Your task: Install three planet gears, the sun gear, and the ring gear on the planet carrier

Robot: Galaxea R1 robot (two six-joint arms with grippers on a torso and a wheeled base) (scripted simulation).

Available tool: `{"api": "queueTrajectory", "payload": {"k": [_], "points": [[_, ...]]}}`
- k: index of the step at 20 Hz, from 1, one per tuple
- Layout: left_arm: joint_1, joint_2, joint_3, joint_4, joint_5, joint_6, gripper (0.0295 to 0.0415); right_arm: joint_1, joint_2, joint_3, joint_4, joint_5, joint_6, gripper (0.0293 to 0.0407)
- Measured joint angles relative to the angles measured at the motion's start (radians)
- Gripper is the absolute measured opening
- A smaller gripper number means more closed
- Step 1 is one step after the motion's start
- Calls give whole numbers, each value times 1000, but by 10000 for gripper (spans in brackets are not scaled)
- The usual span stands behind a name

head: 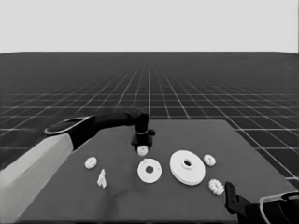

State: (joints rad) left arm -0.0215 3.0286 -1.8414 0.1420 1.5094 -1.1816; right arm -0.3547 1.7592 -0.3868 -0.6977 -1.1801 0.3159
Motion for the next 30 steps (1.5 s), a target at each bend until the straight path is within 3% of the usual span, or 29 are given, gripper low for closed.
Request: {"api": "queueTrajectory", "payload": {"k": [6, 9, 16, 18, 19, 26, 28, 30], "points": [[1, 29, -14, 2, 3, -18, 312, 0, 0, 0, 0, 0, 0, 385], [117, 57, -101, 105, -51, 30, 312, 0, 0, 0, 0, 0, 0, 385], [143, 68, -134, 127, -69, 47, 312, 0, 0, 0, 0, 0, 0, 385], [144, 69, -135, 128, -70, 47, 372, 0, 0, 0, 0, 0, 0, 385], [144, 69, -135, 128, -70, 47, 381, 0, 0, 0, 0, 0, 0, 385], [144, 69, -135, 128, -70, 47, 385, 0, 0, 0, 0, 0, 0, 385], [54, 36, -37, 51, -17, -7, 385, 0, 0, 0, 0, 0, 0, 385], [17, 31, -20, 20, -3, -16, 385, 0, 0, 0, 0, 0, 0, 385]]}}
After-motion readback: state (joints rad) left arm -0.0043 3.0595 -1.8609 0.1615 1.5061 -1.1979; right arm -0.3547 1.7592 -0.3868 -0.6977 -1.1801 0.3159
